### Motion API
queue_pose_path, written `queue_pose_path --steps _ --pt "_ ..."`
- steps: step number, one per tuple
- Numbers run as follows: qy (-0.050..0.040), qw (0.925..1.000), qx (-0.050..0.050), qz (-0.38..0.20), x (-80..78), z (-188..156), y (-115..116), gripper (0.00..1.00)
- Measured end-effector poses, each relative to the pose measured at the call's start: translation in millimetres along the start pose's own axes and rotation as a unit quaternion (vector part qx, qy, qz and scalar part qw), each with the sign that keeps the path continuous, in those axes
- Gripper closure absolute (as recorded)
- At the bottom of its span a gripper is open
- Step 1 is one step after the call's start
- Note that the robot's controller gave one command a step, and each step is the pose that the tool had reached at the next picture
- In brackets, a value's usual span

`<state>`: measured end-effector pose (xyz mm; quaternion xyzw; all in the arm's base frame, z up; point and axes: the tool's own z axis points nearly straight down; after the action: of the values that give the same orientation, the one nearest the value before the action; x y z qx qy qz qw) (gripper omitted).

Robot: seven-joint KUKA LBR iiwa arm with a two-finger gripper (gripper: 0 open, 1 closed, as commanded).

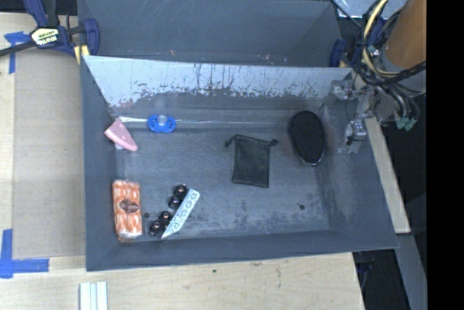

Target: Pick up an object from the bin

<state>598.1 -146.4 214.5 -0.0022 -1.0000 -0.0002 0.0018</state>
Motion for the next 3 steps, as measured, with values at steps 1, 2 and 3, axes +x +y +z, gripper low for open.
queue_pose_path --steps 1,2,3 --pt "-0.0041 1.0000 0.001 -0.002 -1.3 -5.4 0.9 0.00" --pt "-0.0041 0.9988 0.000 0.048 -1.1 75.9 25.2 0.00" --pt "-0.0044 0.9953 0.001 -0.097 -12.5 112.6 43.2 0.00"
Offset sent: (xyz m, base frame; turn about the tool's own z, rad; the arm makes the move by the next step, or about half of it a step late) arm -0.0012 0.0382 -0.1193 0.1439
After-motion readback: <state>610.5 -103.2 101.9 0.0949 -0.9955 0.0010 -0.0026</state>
